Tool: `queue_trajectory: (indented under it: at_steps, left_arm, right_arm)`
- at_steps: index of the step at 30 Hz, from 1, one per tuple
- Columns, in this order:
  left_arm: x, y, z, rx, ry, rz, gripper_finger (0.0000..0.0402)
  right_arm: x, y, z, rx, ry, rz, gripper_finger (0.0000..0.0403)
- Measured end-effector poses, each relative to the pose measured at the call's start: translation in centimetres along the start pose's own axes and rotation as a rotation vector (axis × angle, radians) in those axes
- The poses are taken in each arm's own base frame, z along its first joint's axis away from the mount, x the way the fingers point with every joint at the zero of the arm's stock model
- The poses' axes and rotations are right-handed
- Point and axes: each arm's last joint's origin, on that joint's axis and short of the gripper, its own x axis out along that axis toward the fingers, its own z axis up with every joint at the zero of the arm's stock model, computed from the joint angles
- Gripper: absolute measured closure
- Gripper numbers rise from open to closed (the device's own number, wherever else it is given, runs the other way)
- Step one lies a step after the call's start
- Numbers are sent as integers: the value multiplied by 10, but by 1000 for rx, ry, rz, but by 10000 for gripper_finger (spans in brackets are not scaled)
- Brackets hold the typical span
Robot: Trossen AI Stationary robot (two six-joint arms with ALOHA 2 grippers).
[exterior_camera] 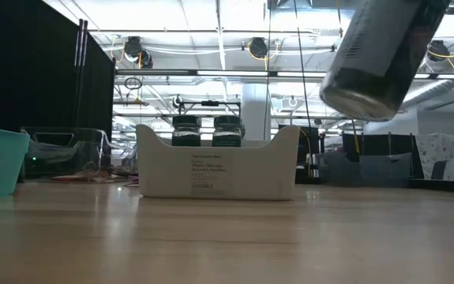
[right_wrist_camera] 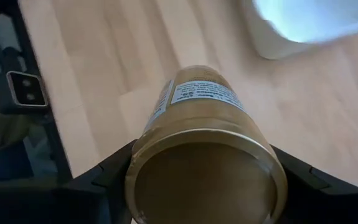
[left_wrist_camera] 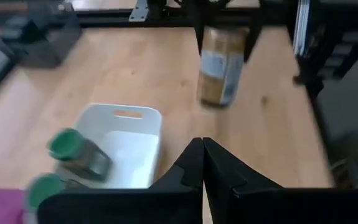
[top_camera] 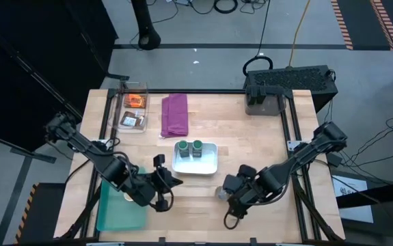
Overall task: Sort spices by type
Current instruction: Put the brown seasoning bottle into the blue bin
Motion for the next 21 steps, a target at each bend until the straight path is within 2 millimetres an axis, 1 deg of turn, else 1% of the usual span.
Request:
queue_trajectory:
  at_steps: [4, 7, 10, 14, 21]
  left_arm:
    - [6, -4, 0, -90, -7, -6, 395]
    - [14, -8, -4, -80, 8, 1, 395]
    - [22, -12, -10, -63, 32, 13, 395]
    - [31, -17, -15, -45, 64, 2, 395]
    - [49, -25, -25, -32, 97, 17, 395]
  right_arm:
    - [14, 11, 1, -47, -5, 21, 158]
    - [21, 15, 0, -54, 12, 36, 158]
    - [22, 19, 1, -54, -9, 66, 158]
    - [17, 24, 6, -84, -48, 116, 158]
    - [-5, 31, 24, -197, -158, 120, 158]
